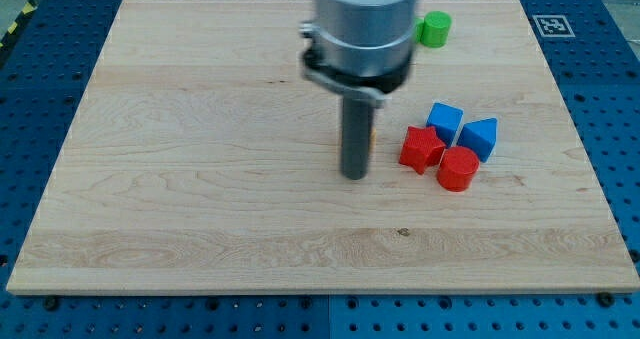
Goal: Move the yellow hexagon towards the yellow heart
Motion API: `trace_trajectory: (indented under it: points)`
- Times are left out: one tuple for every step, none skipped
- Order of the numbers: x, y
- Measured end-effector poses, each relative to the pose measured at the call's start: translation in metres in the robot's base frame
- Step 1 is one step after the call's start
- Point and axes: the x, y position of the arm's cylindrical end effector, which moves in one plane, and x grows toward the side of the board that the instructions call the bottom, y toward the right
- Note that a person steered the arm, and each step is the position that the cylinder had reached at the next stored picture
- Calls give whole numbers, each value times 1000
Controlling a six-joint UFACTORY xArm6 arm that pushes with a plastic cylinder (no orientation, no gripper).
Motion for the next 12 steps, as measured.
trace_trajectory:
  points:
    - [-16, 22]
    - [-16, -8]
    - [-17, -34]
    - [-33, -36]
    - [-40, -59]
    - [-47, -96]
    - [-68, -103]
    - [-65, -103]
    - [-52, -97]
    - [-64, -72]
    - [-76, -41]
    - [-73, -21]
